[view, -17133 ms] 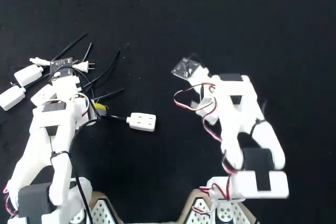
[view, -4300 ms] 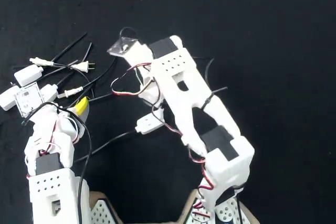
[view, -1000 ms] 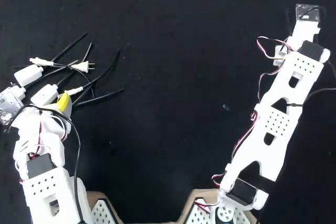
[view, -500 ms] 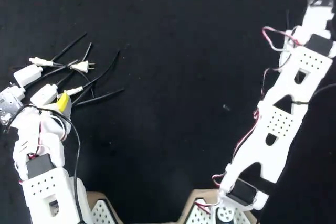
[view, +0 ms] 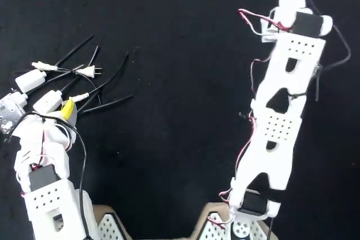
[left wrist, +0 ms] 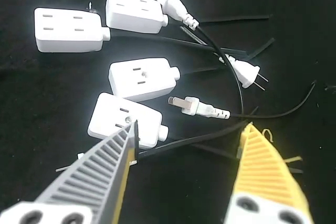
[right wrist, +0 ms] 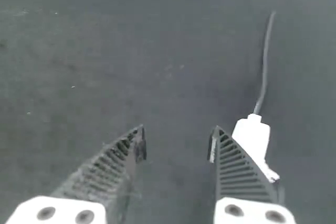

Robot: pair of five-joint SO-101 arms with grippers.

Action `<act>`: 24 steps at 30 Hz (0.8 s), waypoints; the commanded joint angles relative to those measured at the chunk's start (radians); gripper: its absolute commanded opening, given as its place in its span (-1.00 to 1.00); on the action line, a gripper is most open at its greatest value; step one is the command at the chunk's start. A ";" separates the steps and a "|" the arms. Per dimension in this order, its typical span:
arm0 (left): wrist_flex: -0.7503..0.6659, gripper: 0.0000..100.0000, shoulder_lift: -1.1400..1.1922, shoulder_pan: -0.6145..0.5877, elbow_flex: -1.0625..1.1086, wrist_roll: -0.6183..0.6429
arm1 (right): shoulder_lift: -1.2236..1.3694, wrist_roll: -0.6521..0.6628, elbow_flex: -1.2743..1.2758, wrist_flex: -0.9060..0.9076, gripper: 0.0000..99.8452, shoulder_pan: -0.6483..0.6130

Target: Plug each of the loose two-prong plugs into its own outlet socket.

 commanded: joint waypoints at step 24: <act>-0.018 -0.37 0.003 0.010 -0.031 -0.009 | -1.118 -0.107 1.423 -0.103 -0.63 -0.503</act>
